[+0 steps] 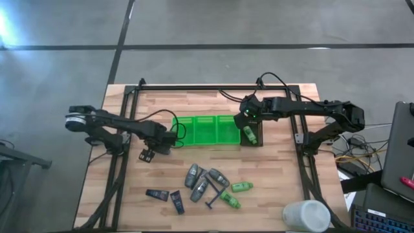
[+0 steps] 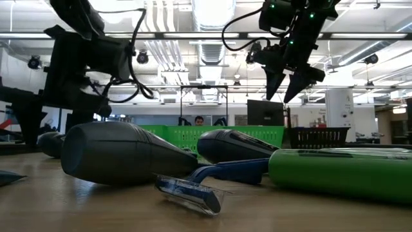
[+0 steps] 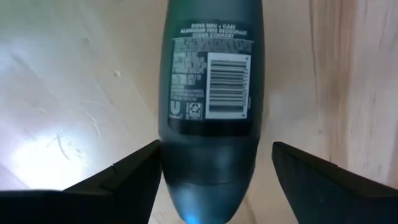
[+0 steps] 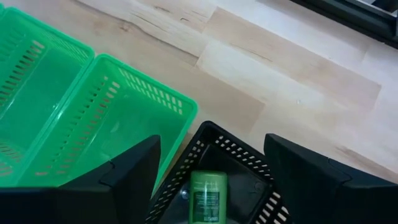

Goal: Pick & Place Travel size toiletries
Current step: Put the deodorant into the left green bin

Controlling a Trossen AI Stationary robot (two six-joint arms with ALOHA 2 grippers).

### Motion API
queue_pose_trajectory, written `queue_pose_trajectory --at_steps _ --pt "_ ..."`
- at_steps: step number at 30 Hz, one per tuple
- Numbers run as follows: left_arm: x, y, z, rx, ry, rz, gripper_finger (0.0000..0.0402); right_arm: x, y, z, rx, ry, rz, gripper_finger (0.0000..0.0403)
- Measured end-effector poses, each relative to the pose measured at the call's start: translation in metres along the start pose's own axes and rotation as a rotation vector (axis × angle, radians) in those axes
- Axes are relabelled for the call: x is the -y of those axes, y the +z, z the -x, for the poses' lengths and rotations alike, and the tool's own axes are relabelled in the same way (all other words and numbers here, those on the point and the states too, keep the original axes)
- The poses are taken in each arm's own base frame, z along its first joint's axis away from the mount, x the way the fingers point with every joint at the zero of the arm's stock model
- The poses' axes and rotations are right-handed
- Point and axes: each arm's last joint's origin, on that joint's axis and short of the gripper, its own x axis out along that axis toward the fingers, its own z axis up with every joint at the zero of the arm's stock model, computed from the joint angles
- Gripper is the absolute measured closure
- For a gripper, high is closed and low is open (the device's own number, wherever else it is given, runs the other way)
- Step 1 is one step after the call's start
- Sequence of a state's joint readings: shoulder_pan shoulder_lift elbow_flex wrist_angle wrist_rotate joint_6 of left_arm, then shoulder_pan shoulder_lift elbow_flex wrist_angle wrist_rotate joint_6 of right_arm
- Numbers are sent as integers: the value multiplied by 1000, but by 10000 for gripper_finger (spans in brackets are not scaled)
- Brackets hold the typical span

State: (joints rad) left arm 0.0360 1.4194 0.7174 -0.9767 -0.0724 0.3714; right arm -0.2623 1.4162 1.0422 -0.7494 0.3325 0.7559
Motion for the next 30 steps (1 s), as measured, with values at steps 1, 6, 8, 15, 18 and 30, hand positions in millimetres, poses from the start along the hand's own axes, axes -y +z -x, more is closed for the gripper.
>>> queue_pose_trajectory --at_steps 1,6,8,15,18,30 --pt "0 0 1 8 4 4 107 0 0 0 0 0 0 112" --pt "-1 1 5 71 28 10 151 0 0 0 5 -6 -3 99" --pt "-1 1 4 79 21 6 170 0 0 0 5 -6 -3 95" --pt "0 0 4 82 -6 -14 188 0 0 0 5 -6 -20 95" --pt "-1 0 15 84 2 -10 190 0 0 0 5 -6 -29 105" --pt "-17 -25 104 348 -21 603 197 0 0 0 6 -5 -37 127"
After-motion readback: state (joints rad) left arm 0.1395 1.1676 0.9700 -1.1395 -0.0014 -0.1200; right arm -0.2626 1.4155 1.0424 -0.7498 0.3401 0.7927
